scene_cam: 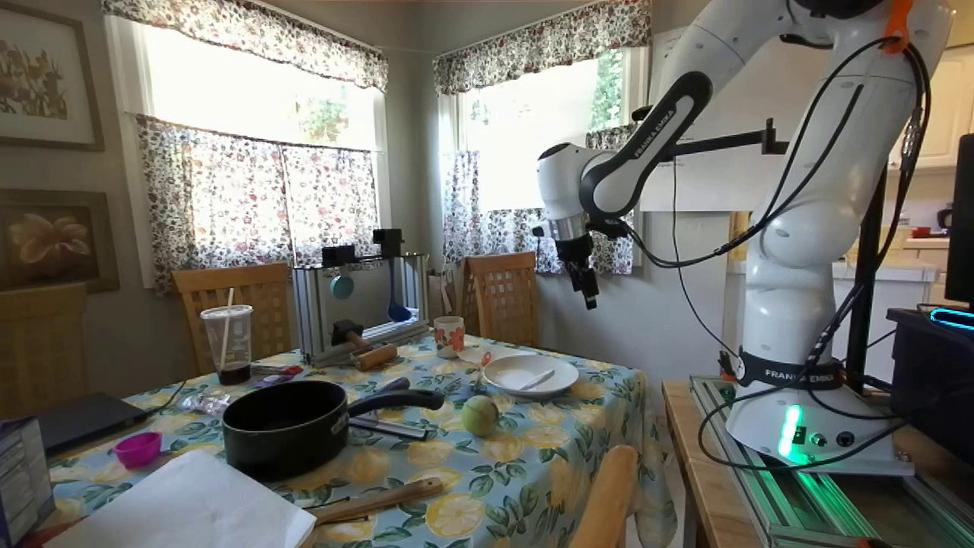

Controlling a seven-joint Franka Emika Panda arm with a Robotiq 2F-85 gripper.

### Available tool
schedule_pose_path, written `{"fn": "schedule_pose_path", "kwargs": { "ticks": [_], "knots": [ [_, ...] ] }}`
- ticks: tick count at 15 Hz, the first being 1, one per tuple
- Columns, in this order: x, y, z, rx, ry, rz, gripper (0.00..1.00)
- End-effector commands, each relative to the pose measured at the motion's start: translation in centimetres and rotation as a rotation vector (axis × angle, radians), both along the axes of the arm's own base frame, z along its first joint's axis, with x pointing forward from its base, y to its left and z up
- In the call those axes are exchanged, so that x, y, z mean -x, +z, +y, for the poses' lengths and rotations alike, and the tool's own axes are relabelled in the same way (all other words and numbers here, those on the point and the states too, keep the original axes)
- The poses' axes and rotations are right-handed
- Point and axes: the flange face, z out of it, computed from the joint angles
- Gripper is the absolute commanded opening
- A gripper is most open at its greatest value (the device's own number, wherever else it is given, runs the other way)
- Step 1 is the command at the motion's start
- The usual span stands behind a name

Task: Use the knife to poke at the ball

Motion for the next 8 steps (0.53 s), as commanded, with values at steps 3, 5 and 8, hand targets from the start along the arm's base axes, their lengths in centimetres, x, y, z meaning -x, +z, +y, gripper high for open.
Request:
{"fn": "schedule_pose_path", "kwargs": {
  "ticks": [3,5,8],
  "knots": [
    [0.0,-0.1,0.0,0.001,-0.003,-0.003,1.00],
    [-0.3,-0.5,0.0,0.042,0.009,-0.011,1.00],
    [-0.3,-3.6,0.2,0.115,0.021,-0.086,1.00]
  ]
}}
